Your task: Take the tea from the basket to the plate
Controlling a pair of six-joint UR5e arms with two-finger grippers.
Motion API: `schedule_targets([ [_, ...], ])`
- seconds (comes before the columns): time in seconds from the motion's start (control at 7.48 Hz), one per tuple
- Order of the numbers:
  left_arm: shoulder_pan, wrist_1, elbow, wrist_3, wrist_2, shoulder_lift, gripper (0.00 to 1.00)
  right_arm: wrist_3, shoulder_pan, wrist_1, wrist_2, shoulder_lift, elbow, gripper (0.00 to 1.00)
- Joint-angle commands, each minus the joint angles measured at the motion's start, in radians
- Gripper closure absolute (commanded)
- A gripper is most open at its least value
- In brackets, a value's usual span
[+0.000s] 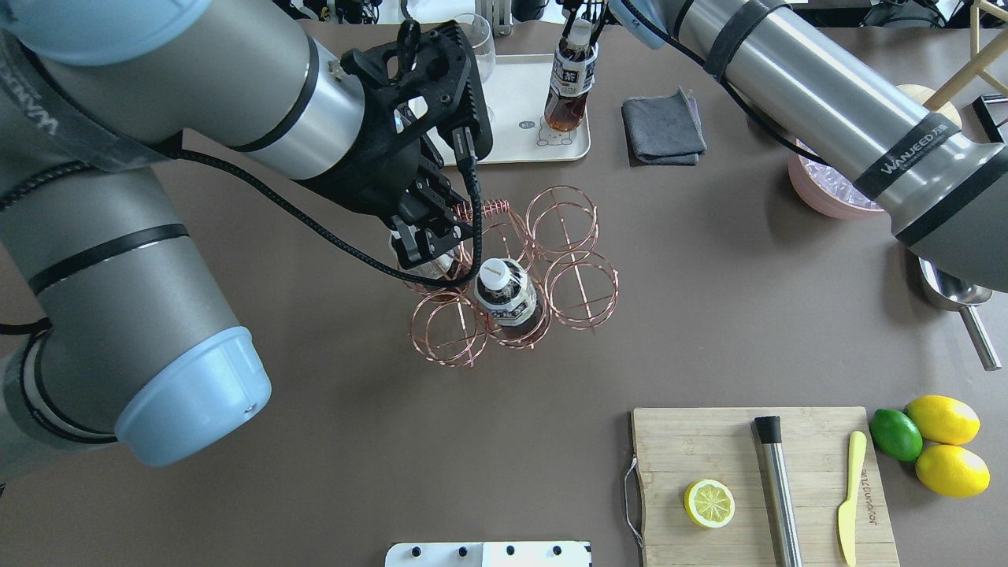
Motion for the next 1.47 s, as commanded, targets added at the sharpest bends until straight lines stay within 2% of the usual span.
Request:
schedule_targets([
  [0.0,-0.122,-0.002,-0.02,-0.001,-0.093,0.032,1.0,-0.001,-0.022,0.031,-0.046,0.028,-0.015,1.0],
  [0.13,-0.168,-0.003,-0.055,0.0,-0.132,0.086,1.0,0.001,-0.035,0.031,-0.069,0.031,-0.015,1.0],
  [0.27,-0.216,-0.005,-0.083,0.006,-0.153,0.136,1.0,0.001,-0.04,0.024,-0.071,0.034,-0.015,0.65],
  [0.4,-0.277,-0.005,-0.084,0.014,-0.16,0.169,1.0,-0.005,-0.048,0.023,-0.079,0.034,-0.015,0.01],
  [0.67,-0.404,0.006,-0.051,0.177,-0.237,0.247,1.0,-0.013,-0.04,0.01,-0.074,0.051,0.003,0.0],
  [0.8,-0.481,0.006,-0.025,0.282,-0.271,0.285,1.0,-0.027,-0.034,-0.074,-0.071,0.033,0.098,0.0],
  [1.07,-0.611,0.006,0.018,0.495,-0.32,0.358,1.0,-0.114,-0.037,-0.246,-0.08,-0.099,0.366,0.0],
  [1.34,-0.636,0.006,0.044,0.615,-0.319,0.381,1.0,-0.17,-0.008,-0.375,-0.074,-0.257,0.598,0.0],
])
